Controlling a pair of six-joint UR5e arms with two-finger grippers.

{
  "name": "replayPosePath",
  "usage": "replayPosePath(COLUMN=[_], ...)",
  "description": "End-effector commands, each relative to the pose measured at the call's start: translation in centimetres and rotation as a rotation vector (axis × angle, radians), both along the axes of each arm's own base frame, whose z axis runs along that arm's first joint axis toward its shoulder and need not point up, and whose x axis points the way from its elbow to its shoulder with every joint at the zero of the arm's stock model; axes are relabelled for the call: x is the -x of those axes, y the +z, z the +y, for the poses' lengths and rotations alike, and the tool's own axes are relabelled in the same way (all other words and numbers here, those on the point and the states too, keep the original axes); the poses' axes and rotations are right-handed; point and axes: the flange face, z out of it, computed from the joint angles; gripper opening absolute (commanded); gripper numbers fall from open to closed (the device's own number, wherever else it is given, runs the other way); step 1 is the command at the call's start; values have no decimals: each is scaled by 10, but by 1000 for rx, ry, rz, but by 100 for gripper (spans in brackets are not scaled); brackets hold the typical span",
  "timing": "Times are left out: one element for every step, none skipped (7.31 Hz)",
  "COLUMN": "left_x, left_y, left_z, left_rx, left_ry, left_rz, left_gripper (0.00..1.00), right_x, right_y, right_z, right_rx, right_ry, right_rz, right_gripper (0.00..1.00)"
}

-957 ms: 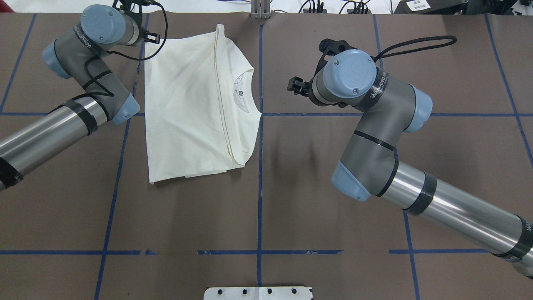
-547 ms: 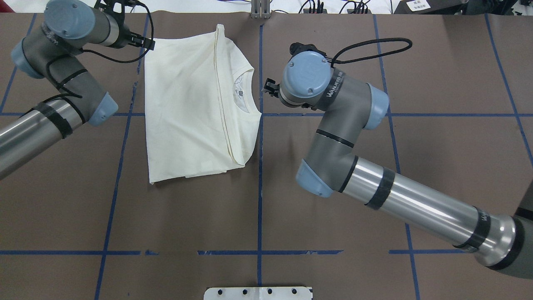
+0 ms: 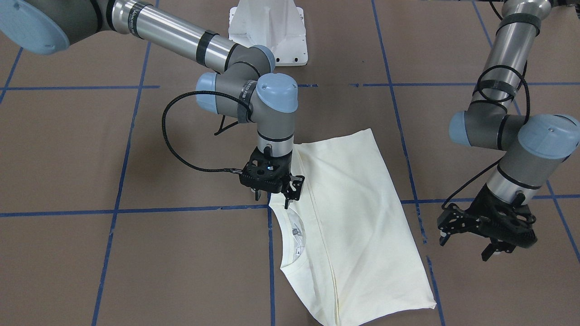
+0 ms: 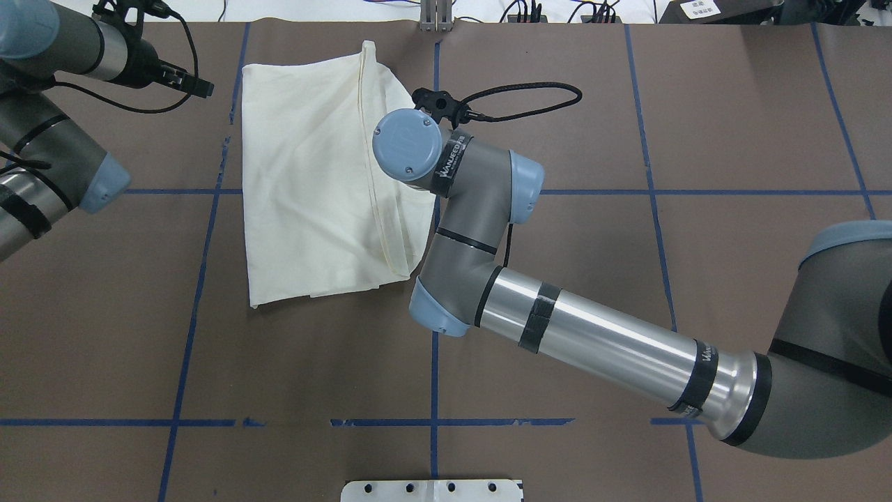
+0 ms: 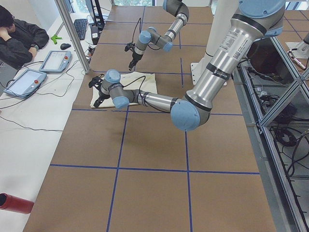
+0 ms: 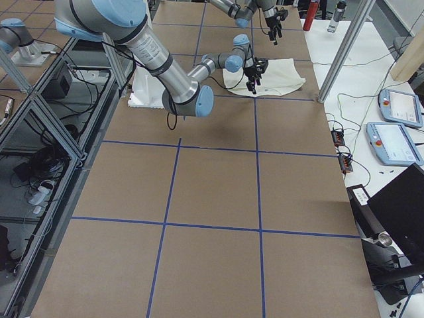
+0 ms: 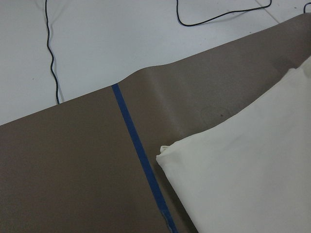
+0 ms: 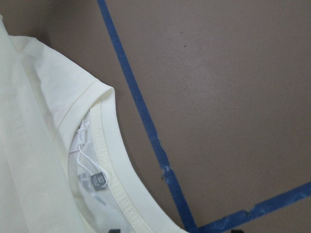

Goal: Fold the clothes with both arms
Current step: 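Release the shirt and raise the left gripper while the right gripper reaches the collar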

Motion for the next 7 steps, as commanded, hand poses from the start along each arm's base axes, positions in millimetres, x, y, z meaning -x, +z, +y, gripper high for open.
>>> replayPosePath(left_x=[4, 4, 4, 4, 4, 4, 4], left_y=[7, 9, 10, 10, 11, 11, 10], left_z=[4, 5, 6, 6, 6, 7, 7], left_rx=[-7, -5, -3, -5, -3, -6, -6], left_ry=[5, 5, 7, 7, 7, 7, 7], left_rz=[5, 4, 3, 2, 2, 3, 5], left_gripper=[100, 100, 100, 100, 100, 100, 100], right_x=[19, 27, 34, 36, 38, 37, 38], right_y=[4, 5, 5, 5, 10, 10, 11], right_z=[14, 23, 31, 34, 36, 36, 37], right_rx=[-6, -15, -19, -17, -14, -11, -4], right_ry=[-2, 1, 5, 4, 4, 10, 18], right_rz=[22, 28, 29, 29, 34, 31, 30], right_gripper=[73, 73, 72, 66, 64, 62, 61])
